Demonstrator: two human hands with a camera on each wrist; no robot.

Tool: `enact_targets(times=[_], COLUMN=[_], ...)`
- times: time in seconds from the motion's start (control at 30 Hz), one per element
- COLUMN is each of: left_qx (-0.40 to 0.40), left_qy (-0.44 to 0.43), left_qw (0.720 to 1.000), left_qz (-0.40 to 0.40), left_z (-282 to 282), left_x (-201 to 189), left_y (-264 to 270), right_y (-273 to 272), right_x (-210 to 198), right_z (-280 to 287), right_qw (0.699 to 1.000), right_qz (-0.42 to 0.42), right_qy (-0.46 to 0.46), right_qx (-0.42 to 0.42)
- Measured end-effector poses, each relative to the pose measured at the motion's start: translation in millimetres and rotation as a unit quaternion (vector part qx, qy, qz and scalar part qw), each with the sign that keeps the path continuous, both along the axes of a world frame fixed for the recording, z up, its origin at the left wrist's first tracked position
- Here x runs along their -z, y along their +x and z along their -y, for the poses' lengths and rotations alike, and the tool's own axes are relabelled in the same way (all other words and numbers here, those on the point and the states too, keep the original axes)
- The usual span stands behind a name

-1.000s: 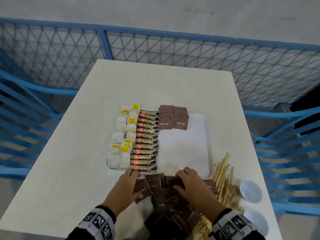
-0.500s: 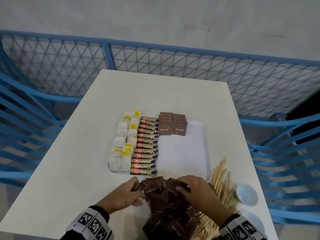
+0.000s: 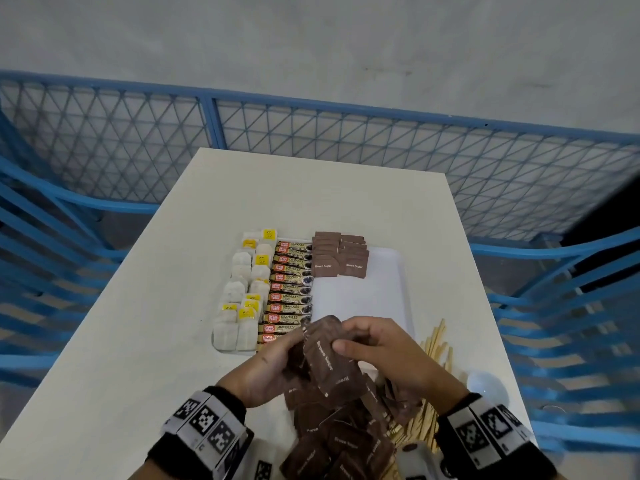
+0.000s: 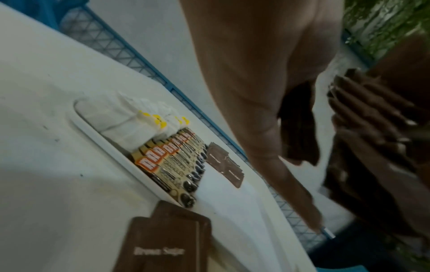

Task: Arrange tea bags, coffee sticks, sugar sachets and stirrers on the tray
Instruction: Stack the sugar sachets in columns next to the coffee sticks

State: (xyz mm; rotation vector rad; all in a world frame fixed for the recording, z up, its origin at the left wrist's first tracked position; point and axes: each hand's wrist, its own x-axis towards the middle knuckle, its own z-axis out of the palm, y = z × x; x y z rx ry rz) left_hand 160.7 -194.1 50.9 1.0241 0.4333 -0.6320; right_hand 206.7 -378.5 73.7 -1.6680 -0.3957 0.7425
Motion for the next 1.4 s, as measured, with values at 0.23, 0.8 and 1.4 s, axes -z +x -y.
enact_targets(times=[0.23, 0.8, 1.4], left_qx=[0.074, -0.034, -0.038], left_qy=[-0.094, 0.1, 0.112], left_qw=[0.992, 0.988, 0.987], left_qz=[0.039, 0.11, 0.11], left_z=[-10, -56, -44], left_x=[-4, 18, 23], left_y=[-3, -27, -22], right_y=[1, -64, -62], right_x=[5, 103, 133], right_z=[-15, 22, -22], right_qw=[0.996, 0.736, 0.702], right_qz=[0.082, 0.535, 0.584], right_qy=[-0.031, -0.209, -0.164], right_qx=[0.003, -0.359, -0.374])
